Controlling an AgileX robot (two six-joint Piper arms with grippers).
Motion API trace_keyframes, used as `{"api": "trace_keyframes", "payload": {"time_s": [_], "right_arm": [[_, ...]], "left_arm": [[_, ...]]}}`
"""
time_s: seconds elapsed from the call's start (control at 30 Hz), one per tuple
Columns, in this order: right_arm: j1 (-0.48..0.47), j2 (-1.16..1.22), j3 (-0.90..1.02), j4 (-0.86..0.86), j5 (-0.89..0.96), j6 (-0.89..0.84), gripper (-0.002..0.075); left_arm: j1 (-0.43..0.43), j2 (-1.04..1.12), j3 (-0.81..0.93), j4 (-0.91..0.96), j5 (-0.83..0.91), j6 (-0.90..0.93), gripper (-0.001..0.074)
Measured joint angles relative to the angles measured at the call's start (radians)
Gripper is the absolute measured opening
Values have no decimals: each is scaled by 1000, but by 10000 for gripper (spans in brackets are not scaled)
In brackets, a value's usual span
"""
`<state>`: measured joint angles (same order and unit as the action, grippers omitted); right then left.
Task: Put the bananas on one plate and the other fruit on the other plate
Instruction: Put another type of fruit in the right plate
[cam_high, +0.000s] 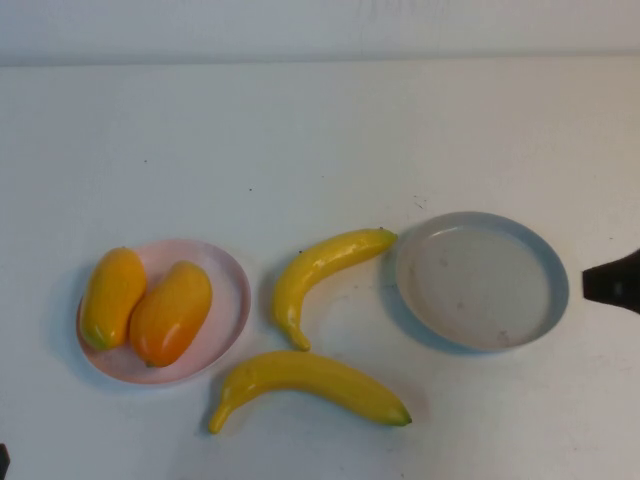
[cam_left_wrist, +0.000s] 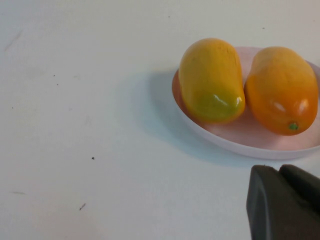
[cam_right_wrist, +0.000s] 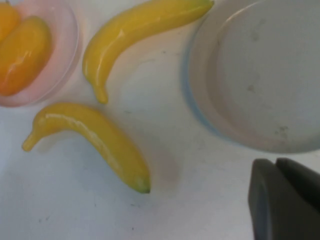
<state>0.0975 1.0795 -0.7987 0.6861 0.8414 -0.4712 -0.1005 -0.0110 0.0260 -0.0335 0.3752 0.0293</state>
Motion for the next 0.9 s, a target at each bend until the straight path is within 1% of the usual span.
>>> {"api": "trace_keyframes", "payload": {"time_s": [0.03, 0.2, 0.4, 0.5, 0.6, 0.73, 0.83, 0.9], "right_arm": [[30, 37, -14, -7, -16, -4, -17], [238, 197, -93, -39, -91, -33, -17], [420, 360, -223, -59, -85, -123, -17], [494, 429, -305, -111, -57, -144, -17], [549, 497, -372, -181, -9, -148, -17], [573, 568, -448, -223, 78, -150, -3], [579, 604, -488, -245, 124, -152, 55], [581, 620, -505, -263, 142, -154, 132]], "left_arm": [[0, 0, 0, 0, 0, 0, 0], [0, 0, 0, 0, 0, 0, 0], [0, 0, 0, 0, 0, 0, 0], [0, 0, 0, 0, 0, 0, 0], [0, 0, 0, 0, 0, 0, 0], [0, 0, 0, 0, 0, 0, 0], [0, 0, 0, 0, 0, 0, 0], [0, 0, 0, 0, 0, 0, 0]]}}
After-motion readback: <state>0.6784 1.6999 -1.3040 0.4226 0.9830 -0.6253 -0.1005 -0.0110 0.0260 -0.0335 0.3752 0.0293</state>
